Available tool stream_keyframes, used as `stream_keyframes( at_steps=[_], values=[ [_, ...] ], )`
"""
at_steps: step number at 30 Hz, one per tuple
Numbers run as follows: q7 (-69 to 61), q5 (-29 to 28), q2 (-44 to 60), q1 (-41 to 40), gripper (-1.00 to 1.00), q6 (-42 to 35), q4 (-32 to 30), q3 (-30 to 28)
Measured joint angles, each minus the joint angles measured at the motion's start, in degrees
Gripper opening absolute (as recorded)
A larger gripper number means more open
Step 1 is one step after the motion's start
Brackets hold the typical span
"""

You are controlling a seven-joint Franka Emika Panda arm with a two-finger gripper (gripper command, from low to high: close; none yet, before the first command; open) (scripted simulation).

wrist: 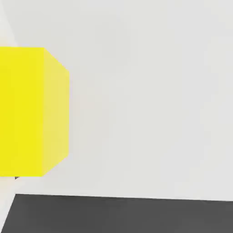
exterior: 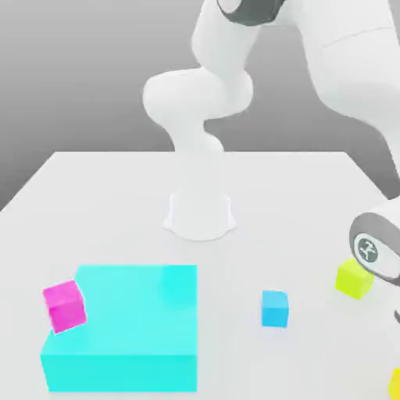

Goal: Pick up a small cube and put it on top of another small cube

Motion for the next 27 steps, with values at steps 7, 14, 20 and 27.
stream_keyframes(
  at_steps=[7, 14, 20, 27],
  values=[
    [1.9, 1.5, -12.9, -7.7, -1.00, -5.1, -7.2, -7.9],
    [5.6, 0.8, -24.5, -16.8, -1.00, -8.2, -15.6, -17.7],
    [9.9, -0.9, -34.8, -32.3, -1.00, -10.2, -24.2, -25.3],
    [7.0, 3.4, -28.4, -32.3, 1.00, -2.0, -26.6, -25.4]
  ],
)
